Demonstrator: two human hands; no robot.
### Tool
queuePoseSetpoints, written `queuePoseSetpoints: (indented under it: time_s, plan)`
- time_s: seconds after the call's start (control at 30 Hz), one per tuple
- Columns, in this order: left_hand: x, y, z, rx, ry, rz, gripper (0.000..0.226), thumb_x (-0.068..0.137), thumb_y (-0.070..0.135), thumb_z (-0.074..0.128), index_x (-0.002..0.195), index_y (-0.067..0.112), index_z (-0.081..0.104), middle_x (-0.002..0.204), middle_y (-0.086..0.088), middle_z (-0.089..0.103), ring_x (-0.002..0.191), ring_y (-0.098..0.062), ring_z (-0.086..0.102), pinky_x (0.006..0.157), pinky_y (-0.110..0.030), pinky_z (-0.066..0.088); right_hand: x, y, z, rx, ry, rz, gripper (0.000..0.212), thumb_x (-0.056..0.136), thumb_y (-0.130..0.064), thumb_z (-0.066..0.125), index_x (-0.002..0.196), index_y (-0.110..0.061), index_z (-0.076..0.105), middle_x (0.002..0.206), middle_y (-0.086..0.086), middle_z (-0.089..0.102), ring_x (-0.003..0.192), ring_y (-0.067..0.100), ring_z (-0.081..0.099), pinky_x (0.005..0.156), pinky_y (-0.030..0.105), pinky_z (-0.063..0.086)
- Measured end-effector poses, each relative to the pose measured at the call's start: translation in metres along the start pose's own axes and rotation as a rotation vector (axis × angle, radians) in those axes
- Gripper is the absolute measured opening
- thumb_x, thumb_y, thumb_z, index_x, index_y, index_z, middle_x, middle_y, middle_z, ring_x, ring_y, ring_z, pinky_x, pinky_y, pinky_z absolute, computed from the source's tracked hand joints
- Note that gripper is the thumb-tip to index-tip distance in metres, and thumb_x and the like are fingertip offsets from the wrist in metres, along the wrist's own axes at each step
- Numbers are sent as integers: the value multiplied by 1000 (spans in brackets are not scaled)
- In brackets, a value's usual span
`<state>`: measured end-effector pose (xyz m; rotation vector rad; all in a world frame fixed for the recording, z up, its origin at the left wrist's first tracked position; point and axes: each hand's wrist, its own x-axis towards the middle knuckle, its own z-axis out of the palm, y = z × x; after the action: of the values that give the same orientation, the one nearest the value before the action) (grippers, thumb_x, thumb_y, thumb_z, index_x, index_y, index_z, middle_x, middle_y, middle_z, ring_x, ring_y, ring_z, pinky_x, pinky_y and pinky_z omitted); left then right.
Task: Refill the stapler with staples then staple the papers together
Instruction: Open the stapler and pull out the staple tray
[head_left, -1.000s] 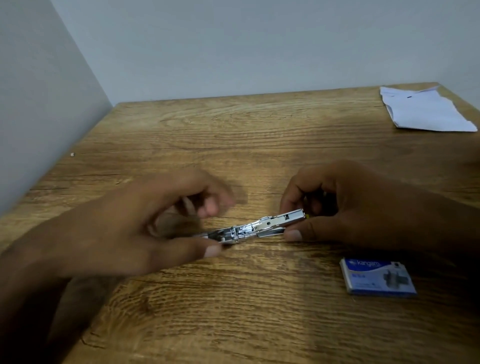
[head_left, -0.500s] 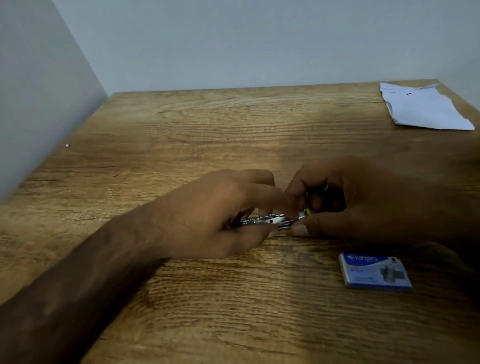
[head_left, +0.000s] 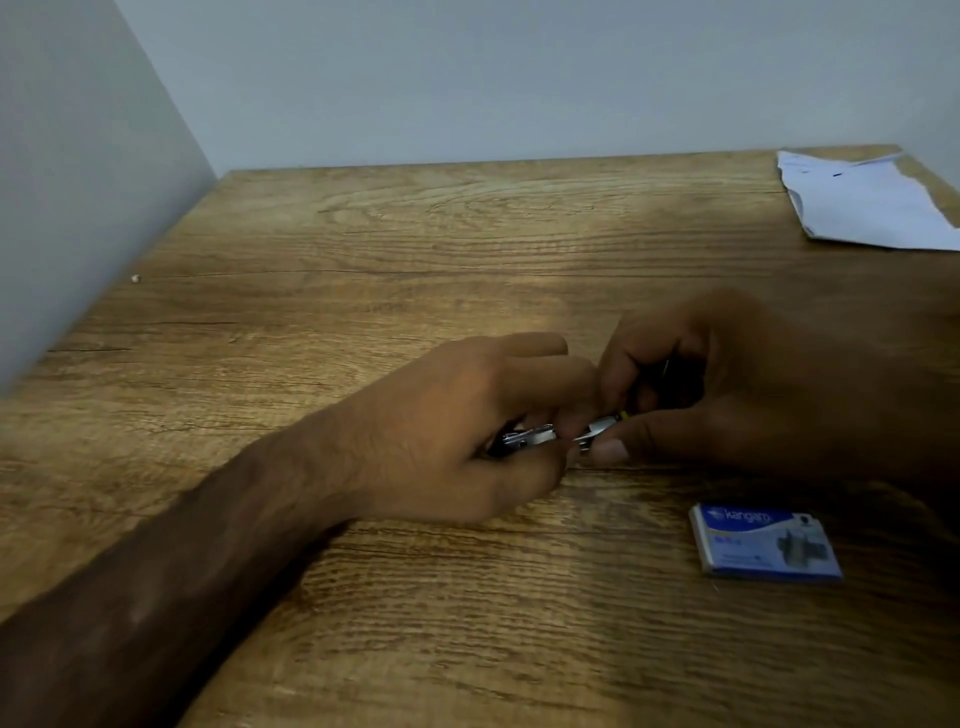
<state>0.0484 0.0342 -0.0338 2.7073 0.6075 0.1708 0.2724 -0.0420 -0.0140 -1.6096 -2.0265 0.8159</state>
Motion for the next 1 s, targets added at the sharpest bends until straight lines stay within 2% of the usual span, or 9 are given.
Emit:
queuePoseSetpoints:
  time_s: [0.07, 0.13, 0.27, 0.37, 0.5, 0.7, 0.83, 0.93, 1.0]
  plan:
    - [9, 3, -6, -199, 12, 93, 14, 90, 31, 68, 88, 20, 60, 87, 7, 64, 74, -9, 58, 68, -20, 50, -1, -1, 0, 21, 4, 3, 29, 58, -60, 72, 79, -40, 74, 80, -18, 73, 70, 1, 67, 54, 8, 51]
    - [12, 7, -14, -200, 65, 131, 27, 88, 10, 74, 79, 22, 51, 73, 14, 54, 63, -6, 53, 57, -14, 41, -1, -2, 0, 24, -8, 7, 29, 59, -59, 73, 81, -40, 76, 81, -16, 73, 70, 3, 68, 56, 13, 54]
    - [4, 2, -16, -265, 110, 131, 23, 80, -2, 62, 72, 12, 46, 74, -4, 67, 63, -23, 63, 53, -40, 48, -1, -2, -1, 46, -17, 16, 32, 57, -61, 71, 81, -39, 77, 79, -16, 74, 71, 3, 68, 58, 13, 54]
    - [1, 1, -17, -273, 63, 76, 22, 78, 0, 58, 80, 20, 48, 81, 1, 69, 67, -20, 64, 55, -38, 50, -1, -1, 0, 33, -14, 19, 34, 57, -62, 71, 82, -41, 76, 80, -13, 74, 71, 5, 68, 61, 23, 58]
    - [5, 6, -15, -129, -49, -77, 24, 85, 12, 60, 101, 29, 57, 73, 7, 61, 64, -9, 57, 52, -15, 38, -1, 2, 1, -8, 22, 18, 39, 56, -68, 67, 85, -43, 74, 82, -13, 74, 74, 5, 69, 57, 30, 59]
    - [15, 18, -23, -24, -174, -208, 8, 92, 21, 57, 95, 28, 57, 73, 8, 59, 68, -6, 53, 60, -26, 39, -2, 3, 8, -199, 169, -36, 22, 68, -54, 70, 86, -41, 71, 85, -19, 72, 84, -2, 65, 68, 24, 53]
    - [23, 19, -33, -95, -304, -291, 15, 97, 16, 55, 107, 27, 57, 74, 8, 58, 70, -7, 54, 64, -25, 41, -4, 0, 10, -268, 236, -82, 18, 73, -48, 69, 88, -39, 69, 78, -24, 67, 83, -12, 58, 59, 7, 41]
    - [25, 20, -37, -73, -359, -282, 12, 100, 16, 52, 107, 24, 58, 87, 6, 62, 86, -14, 60, 75, -28, 48, -5, -2, 11, -257, 275, -110, 16, 74, -42, 71, 89, -37, 69, 80, -21, 69, 85, -5, 61, 58, 11, 45]
    - [25, 21, -37, -40, -379, -235, 9, 101, 18, 51, 97, 24, 56, 91, 7, 58, 83, -5, 58, 72, -17, 46, -7, -2, 10, -225, 315, -135, 18, 77, -29, 78, 91, -36, 70, 82, -17, 71, 84, 2, 65, 64, 18, 53]
